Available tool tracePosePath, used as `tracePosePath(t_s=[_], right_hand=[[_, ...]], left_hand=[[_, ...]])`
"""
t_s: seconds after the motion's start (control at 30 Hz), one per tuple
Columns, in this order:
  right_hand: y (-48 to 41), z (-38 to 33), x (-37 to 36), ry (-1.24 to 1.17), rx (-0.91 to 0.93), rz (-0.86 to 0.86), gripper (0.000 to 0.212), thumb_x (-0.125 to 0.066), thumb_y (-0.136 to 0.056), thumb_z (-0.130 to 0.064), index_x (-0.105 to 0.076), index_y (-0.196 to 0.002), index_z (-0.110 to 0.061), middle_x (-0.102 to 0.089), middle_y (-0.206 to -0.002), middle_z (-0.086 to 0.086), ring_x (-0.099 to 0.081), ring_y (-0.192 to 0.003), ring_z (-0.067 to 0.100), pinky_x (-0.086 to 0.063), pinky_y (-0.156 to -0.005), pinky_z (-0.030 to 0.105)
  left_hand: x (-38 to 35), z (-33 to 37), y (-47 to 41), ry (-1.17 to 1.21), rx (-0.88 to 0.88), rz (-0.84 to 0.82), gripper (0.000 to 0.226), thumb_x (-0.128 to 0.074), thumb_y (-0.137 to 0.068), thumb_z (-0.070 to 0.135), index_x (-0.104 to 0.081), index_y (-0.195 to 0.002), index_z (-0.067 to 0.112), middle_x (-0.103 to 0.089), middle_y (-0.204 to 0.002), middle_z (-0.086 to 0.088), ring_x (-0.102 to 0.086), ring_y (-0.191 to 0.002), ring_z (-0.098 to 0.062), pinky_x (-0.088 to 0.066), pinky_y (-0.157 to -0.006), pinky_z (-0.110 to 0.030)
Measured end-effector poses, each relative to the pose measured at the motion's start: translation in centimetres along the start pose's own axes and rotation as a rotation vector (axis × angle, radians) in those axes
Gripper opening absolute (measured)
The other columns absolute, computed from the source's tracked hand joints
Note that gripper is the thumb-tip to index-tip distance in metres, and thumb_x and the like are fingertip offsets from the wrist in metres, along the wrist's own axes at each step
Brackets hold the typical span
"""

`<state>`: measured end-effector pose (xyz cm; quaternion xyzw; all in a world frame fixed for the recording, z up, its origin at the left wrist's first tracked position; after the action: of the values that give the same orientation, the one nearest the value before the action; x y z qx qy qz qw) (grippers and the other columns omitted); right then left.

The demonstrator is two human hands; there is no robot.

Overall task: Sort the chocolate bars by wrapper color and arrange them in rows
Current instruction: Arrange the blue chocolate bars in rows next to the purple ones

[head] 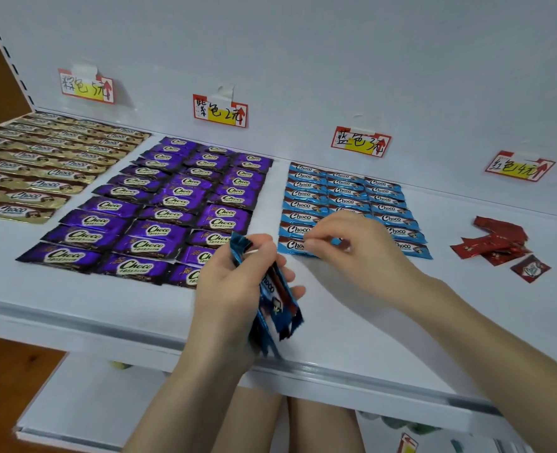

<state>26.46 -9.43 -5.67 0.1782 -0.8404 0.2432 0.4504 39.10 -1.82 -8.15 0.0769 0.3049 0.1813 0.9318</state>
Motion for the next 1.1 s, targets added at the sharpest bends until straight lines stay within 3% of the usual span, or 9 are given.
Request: tracePosePath(t_s=[0.13, 0.23, 0.4, 0.47, 0.53, 0.63, 0.77, 0.93, 1.1], right_hand=[[2.3, -3.1, 1.6, -0.501, -0.145, -0.001, 0.03, -0.067, -0.073, -0.052, -0.066, -0.076, -0.022, -0.067, -0.07, -0.005, -0.061, -0.061, 0.005, -0.047, -0.054, 0.015], [4.0, -4.3, 0.8, -0.484, -0.176, -0.121, 0.048, -0.075, -0.055, -0.062, -0.06, -0.093, -0.037, -0.067, -0.085, -0.013, -0.06, -0.066, 0.004, -0.047, -0.057, 0.015], [4.4, -4.3, 0.8, -0.615, -0.146, -0.019, 0.022, -0.075, -0.074, -0.015, -0.065, -0.084, -0.032, -0.065, -0.069, -0.005, -0.06, -0.061, 0.007, -0.051, -0.057, 0.021], [4.4, -4.0, 1.1, -0.636, -0.167, 0.005, 0.024, -0.069, -0.078, -0.004, -0.065, -0.081, -0.027, -0.065, -0.064, -0.004, -0.06, -0.056, 0.008, -0.051, -0.052, 0.02], [4.1, -3.6, 1.5, -0.673, -0.198, 0.03, 0.02, -0.066, -0.079, 0.0, -0.065, -0.077, -0.021, -0.065, -0.059, -0.004, -0.06, -0.052, 0.007, -0.05, -0.049, 0.02], [3.7, -2.9, 2.0, -0.846, -0.295, 0.077, 0.015, -0.064, -0.079, 0.002, -0.065, -0.075, -0.013, -0.068, -0.061, 0.0, -0.063, -0.055, 0.009, -0.051, -0.049, 0.019], [3.7, -2.3, 1.6, -0.984, -0.357, 0.073, 0.012, -0.061, -0.082, -0.002, -0.068, -0.08, -0.012, -0.071, -0.07, 0.004, -0.065, -0.061, 0.014, -0.052, -0.053, 0.022], [4.1, -2.0, 2.1, -0.867, -0.328, 0.135, 0.01, -0.062, -0.082, -0.004, -0.06, -0.084, -0.014, -0.066, -0.055, 0.003, -0.058, -0.045, 0.01, -0.048, -0.046, 0.019], [4.1, -1.1, 3.7, -0.709, -0.168, 0.327, 0.017, -0.064, -0.079, -0.003, -0.066, -0.086, -0.018, -0.066, -0.057, -0.004, -0.058, -0.044, 0.012, -0.046, -0.044, 0.02]], left_hand=[[-1.3, 0.1, -0.9, 0.105, -0.086, 0.053, 0.015, -0.054, -0.092, 0.005, -0.055, -0.078, 0.012, -0.059, -0.05, 0.002, -0.059, -0.046, -0.009, -0.054, -0.05, -0.025], [-2.4, -0.1, -0.9, 0.131, -0.109, 0.109, 0.014, -0.055, -0.091, 0.007, -0.055, -0.079, 0.013, -0.06, -0.049, 0.007, -0.06, -0.046, -0.007, -0.052, -0.047, -0.023], [-3.1, -1.0, -1.3, 0.294, 0.032, 0.181, 0.022, -0.058, -0.09, 0.035, -0.058, -0.077, 0.017, -0.055, -0.056, 0.006, -0.056, -0.048, -0.01, -0.05, -0.064, -0.033], [-3.2, -1.2, -1.1, 0.357, 0.08, 0.152, 0.024, -0.055, -0.089, 0.042, -0.057, -0.084, 0.018, -0.056, -0.056, 0.006, -0.058, -0.045, -0.01, -0.051, -0.055, -0.027], [-3.5, -0.9, -0.7, 0.406, 0.098, 0.078, 0.025, -0.051, -0.091, 0.041, -0.056, -0.086, 0.017, -0.059, -0.049, 0.005, -0.06, -0.042, -0.012, -0.05, -0.046, -0.025], [-3.8, -0.9, -0.4, 0.427, 0.131, -0.135, 0.035, -0.048, -0.09, 0.038, -0.072, -0.075, 0.016, -0.071, -0.069, -0.004, -0.07, -0.062, -0.02, -0.054, -0.069, -0.043], [-4.4, -1.2, 0.3, 0.4, 0.064, -0.191, 0.061, -0.058, -0.078, 0.036, -0.048, -0.134, 0.013, -0.061, -0.124, -0.019, -0.062, -0.109, -0.033, -0.049, -0.088, -0.052], [-4.9, -1.3, 0.5, 0.437, -0.079, -0.142, 0.06, -0.054, -0.076, 0.029, -0.045, -0.132, 0.01, -0.067, -0.108, -0.015, -0.067, -0.092, -0.029, -0.057, -0.066, -0.04], [-4.3, -1.2, 0.0, 0.358, -0.08, -0.016, 0.035, -0.052, -0.088, 0.024, -0.054, -0.122, 0.014, -0.068, -0.111, -0.013, -0.069, -0.093, -0.027, -0.058, -0.076, -0.043]])
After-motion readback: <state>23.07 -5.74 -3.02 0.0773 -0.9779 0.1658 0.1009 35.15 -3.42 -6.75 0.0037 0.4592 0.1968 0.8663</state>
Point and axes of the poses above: each hand's wrist, its own y-axis away from the middle knuckle, its own x-axis out of the back of the hand, z = x × y, the point moved 3 cm from there along -y, towards the middle knuckle
